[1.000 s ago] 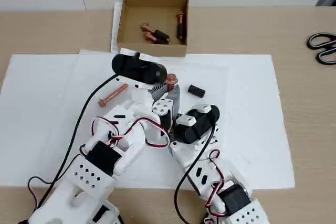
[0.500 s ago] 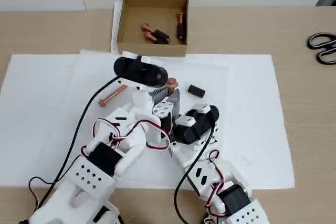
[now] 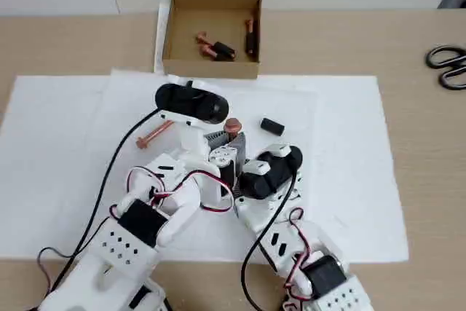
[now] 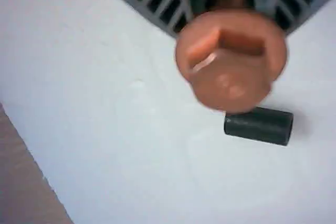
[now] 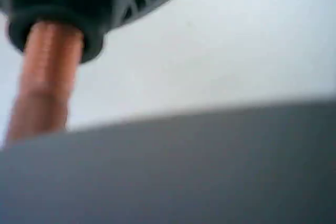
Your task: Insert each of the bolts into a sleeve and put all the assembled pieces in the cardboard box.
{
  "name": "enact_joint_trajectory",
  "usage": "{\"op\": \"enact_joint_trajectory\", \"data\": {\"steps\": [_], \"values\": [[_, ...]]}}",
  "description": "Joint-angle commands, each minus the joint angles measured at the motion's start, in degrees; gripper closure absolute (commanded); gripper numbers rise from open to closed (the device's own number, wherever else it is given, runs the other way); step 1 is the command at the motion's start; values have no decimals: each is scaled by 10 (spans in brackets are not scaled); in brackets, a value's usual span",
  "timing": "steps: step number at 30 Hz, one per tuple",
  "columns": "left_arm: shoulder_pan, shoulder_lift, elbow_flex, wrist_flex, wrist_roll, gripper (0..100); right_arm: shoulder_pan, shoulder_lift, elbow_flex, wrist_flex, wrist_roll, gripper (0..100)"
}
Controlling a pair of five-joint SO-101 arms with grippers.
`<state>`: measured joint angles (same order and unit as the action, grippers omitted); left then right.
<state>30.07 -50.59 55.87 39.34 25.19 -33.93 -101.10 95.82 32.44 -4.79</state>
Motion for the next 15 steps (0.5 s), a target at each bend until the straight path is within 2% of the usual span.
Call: {"op": "enact_joint_trajectory", "data": {"steps": [1,7,15], "values": [[2,-7,-2,10,4,994,1,-7,1,-13,-6,995],[26,-7,-4,63,4,994,1,-7,1,-13,-5,995],[38,-7,-2,66,1,994,1,-7,4,-13,-5,995]]}}
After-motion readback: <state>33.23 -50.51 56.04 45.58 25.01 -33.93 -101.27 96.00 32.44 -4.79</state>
